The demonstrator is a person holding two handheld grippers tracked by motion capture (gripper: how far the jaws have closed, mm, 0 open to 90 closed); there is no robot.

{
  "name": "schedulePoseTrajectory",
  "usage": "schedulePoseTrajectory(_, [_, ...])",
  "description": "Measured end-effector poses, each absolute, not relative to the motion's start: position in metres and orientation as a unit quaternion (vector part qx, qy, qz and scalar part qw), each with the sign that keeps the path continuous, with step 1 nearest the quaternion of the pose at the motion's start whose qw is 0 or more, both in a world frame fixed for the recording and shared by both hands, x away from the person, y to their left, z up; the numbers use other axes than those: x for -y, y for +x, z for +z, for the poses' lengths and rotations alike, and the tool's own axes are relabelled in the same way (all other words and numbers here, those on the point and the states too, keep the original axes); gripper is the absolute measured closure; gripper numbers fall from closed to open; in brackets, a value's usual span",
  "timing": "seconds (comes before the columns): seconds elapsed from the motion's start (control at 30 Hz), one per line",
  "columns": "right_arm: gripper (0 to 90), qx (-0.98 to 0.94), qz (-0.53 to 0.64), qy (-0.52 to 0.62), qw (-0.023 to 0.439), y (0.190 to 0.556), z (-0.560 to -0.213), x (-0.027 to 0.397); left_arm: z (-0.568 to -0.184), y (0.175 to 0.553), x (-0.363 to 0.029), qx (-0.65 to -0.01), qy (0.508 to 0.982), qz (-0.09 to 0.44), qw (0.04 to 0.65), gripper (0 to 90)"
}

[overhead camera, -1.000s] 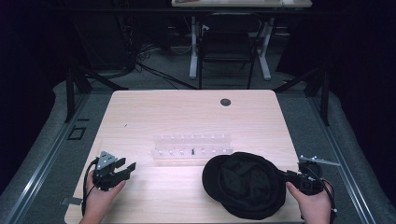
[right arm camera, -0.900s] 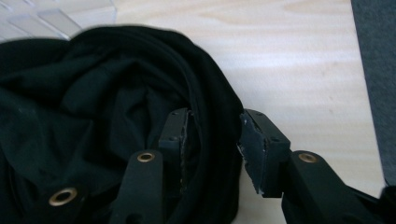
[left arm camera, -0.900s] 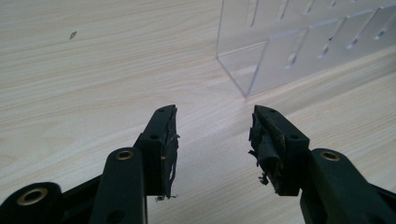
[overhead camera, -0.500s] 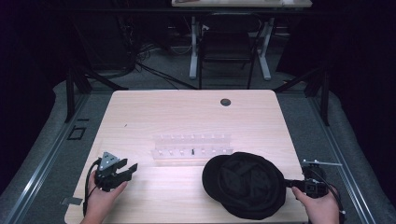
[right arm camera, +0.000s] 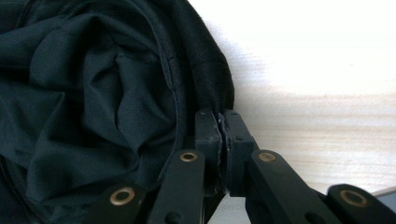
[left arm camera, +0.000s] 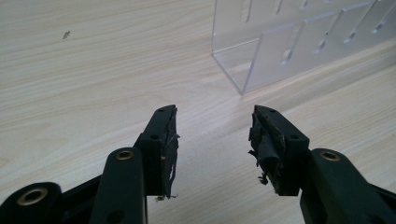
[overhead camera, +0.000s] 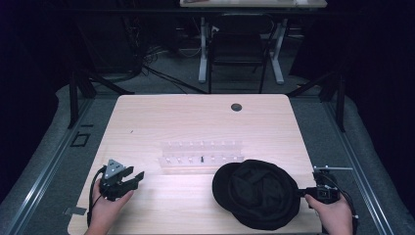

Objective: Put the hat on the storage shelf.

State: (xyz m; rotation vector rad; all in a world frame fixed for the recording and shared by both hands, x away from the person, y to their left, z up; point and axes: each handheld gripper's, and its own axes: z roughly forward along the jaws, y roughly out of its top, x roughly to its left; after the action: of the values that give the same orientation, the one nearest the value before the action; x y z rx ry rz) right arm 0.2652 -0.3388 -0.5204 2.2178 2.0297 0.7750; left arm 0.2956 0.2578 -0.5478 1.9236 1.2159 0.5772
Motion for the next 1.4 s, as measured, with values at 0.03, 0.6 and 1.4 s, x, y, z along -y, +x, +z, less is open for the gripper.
schedulePoseTrajectory(0.03, [87.3,-0.654,0.249,0.714,0.02,0.267,-0.52,0.34,-0.548,0.296,-0.257,-0.478,0.755,0.226,0.388,51.0])
schedulePoseTrajectory(0.6, [85.1,-0.677,0.202,0.707,-0.017,0.29,-0.514,0.348,-0.548,0.296,-0.256,-0.476,0.759,0.226,0.383,51.0])
schedulePoseTrajectory(1.4, [80.0,-0.677,0.146,0.717,-0.078,0.304,-0.526,0.344,-0.549,0.296,-0.256,-0.477,0.758,0.226,0.382,51.3])
